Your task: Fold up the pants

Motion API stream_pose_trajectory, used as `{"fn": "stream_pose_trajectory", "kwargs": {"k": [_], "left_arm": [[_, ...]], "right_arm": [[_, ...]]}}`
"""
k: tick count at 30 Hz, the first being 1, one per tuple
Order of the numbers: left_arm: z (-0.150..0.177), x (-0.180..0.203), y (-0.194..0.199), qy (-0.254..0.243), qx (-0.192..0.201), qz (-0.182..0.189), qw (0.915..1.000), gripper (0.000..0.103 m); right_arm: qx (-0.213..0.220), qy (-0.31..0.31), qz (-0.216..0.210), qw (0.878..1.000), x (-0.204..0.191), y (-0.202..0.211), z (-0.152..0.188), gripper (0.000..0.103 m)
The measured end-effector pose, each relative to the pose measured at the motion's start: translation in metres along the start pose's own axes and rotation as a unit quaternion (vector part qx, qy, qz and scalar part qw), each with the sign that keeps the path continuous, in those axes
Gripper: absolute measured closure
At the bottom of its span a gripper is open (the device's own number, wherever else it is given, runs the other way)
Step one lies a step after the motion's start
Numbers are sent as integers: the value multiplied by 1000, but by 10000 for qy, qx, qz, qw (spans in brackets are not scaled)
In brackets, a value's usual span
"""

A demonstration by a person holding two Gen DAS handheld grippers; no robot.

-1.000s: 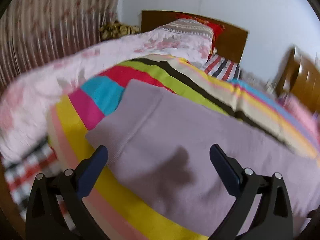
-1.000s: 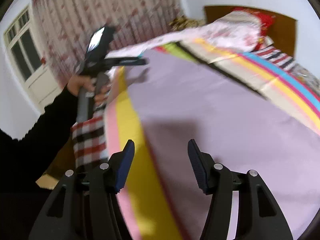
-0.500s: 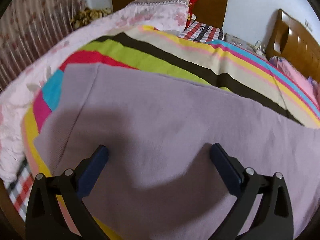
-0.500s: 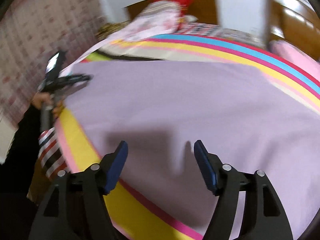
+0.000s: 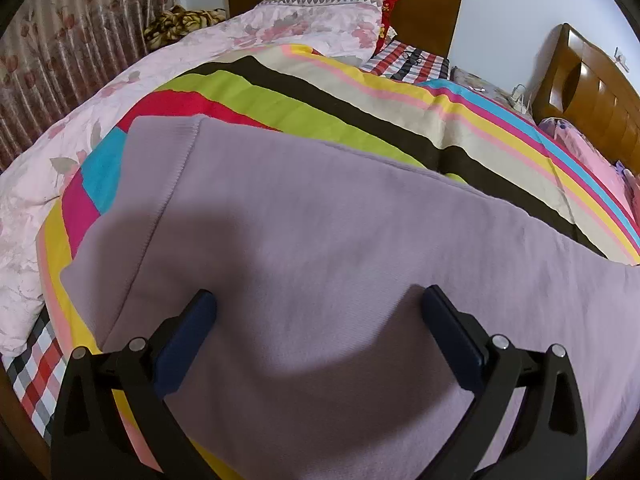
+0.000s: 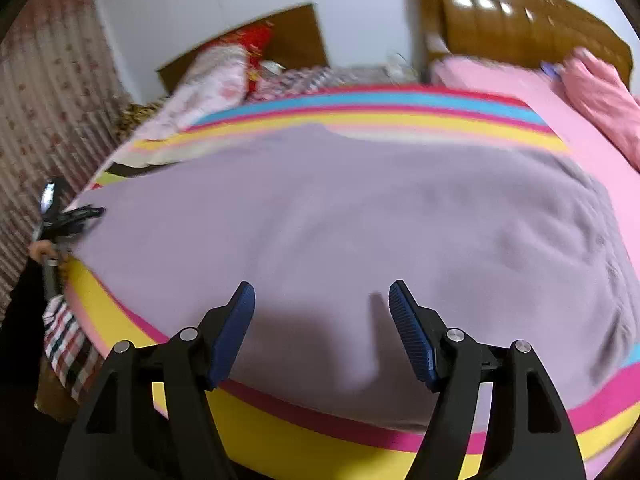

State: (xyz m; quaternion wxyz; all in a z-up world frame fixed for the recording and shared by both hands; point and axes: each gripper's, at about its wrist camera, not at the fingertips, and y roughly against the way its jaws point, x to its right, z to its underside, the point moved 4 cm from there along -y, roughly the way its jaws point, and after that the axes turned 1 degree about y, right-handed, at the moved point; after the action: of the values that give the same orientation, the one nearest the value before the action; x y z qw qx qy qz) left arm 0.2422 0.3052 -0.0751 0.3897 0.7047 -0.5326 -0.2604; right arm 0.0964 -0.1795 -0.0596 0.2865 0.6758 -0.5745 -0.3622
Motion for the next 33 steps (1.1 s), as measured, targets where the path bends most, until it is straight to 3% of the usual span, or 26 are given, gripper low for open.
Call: {"fn": "stream_pose_trajectory", "kwargs": {"k": [4, 8, 9, 11, 12, 13, 15, 16, 17, 18, 21, 23, 25, 27, 31, 33], "left_arm": [[-1, -1, -1, 115, -3, -190, 9998, 1], [-2, 26, 29, -24, 313, -1404, 9896, 2], [-4, 43, 47, -136, 625, -1352, 9887, 2], [-7, 79, 75, -323, 1039, -943, 9896, 2], [-7, 109, 85, -451, 1061, -505, 9920, 2], [-6, 130, 88, -565, 1004, -161, 9932, 2], [5, 197, 89, -1062, 725, 766, 9887, 2], [14, 233, 89, -1404, 586, 1204, 9810, 2], [28, 280, 89, -1882, 468, 1643, 9672, 2], [35, 304, 89, -2115, 432, 1792, 9598, 2], [63, 390, 87, -2986, 462, 2416, 9221, 2], [73, 426, 74, -3258, 311, 2537, 9102, 2], [79, 452, 52, -3437, 133, 2500, 9051, 2], [79, 463, 25, -3609, 39, 2056, 9096, 1], [62, 462, 10, -3268, -44, 2031, 9230, 1], [60, 462, 8, -3286, -27, 1969, 9237, 1]], "right_arm": [[57, 371, -164, 9992, -3, 12, 17, 28], [254, 94, -296, 9992, 17, 30, 9, 27], [378, -9, -208, 9991, 24, 37, 8, 27], [687, -187, -77, 9974, 44, 51, 0, 24], [793, -261, -27, 9965, 53, 54, -6, 21], [875, -341, 95, 9955, 66, 55, -14, 15], [817, -365, 468, 9949, 82, 47, -31, 15], [761, -343, 611, 9946, 91, 43, -37, 15], [697, -303, 784, 9940, 96, 35, -49, 15], [663, -305, 895, 9933, 99, 29, -59, 15], [559, -407, 1000, 9926, 109, 10, -83, 15], [382, -507, 1116, 9917, 119, -7, -88, 15], [76, -615, 1266, 9900, 131, -23, -80, 14], [131, -372, 1301, 9907, 131, -30, -73, 13], [193, -203, 1185, 9926, 136, -26, -60, 13], [180, -169, 1087, 9938, 140, -25, -58, 13]]}}
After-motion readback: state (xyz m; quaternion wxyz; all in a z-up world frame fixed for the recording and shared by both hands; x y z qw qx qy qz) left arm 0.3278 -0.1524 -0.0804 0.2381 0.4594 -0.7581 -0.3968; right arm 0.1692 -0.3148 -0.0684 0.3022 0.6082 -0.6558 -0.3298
